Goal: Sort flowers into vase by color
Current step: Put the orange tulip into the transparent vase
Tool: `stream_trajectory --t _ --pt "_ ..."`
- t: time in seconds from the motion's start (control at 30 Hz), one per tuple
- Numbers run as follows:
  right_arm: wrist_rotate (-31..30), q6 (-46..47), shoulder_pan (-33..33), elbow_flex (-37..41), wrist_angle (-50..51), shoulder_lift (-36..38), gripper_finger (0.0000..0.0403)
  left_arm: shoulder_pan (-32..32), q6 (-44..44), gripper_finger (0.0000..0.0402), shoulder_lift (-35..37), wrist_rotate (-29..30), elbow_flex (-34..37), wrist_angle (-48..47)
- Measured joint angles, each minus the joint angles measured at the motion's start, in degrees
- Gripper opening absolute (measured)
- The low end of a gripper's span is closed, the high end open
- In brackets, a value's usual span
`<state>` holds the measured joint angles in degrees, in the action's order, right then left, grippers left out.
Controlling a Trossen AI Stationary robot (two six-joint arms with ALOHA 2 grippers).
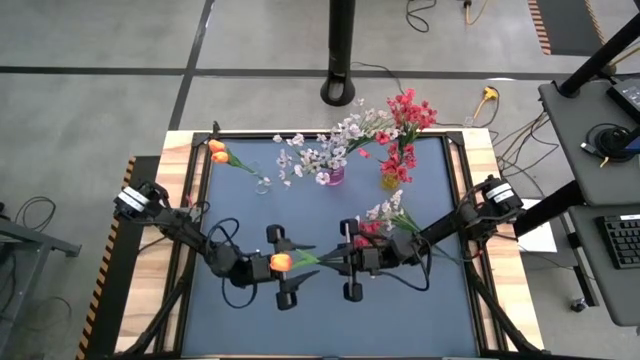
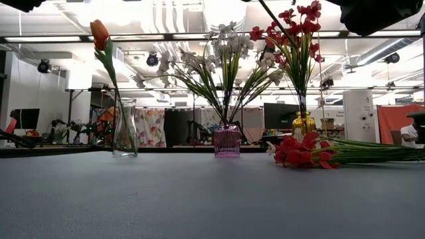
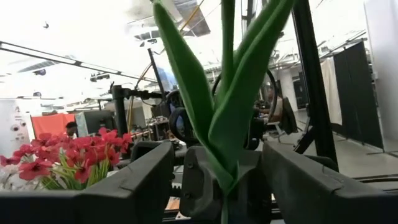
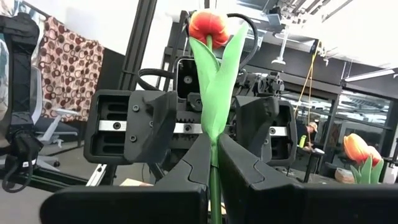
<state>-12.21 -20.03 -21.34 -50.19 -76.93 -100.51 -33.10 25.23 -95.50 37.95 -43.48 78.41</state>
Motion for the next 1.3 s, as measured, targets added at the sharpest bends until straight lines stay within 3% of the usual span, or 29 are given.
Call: stream_trajectory --t 0.6,0.93,1.1,1.3 --pt "-1.55 0.96 -0.02 0.07 0.07 0.07 0.0015 0.22 0.41 0.0045 0.0 0.11 0.0 -0.04" --pt "-1.74 2.47 -0.02 0.07 0.06 0.35 0.0099 0.2 0.97 0.0025 0.0 1.06 0.0 -0.11" --pt "-3.69 2.5 -0.05 0.07 0.16 0.7 0.0135 0.17 1.95 0.0024 0.45 7.82 0.0 -0.07" --pt "-5.86 3.02 -0.15 0.07 0.35 1.2 0.016 0.15 3.48 0.0024 2.51 11.4 0.0 -0.79"
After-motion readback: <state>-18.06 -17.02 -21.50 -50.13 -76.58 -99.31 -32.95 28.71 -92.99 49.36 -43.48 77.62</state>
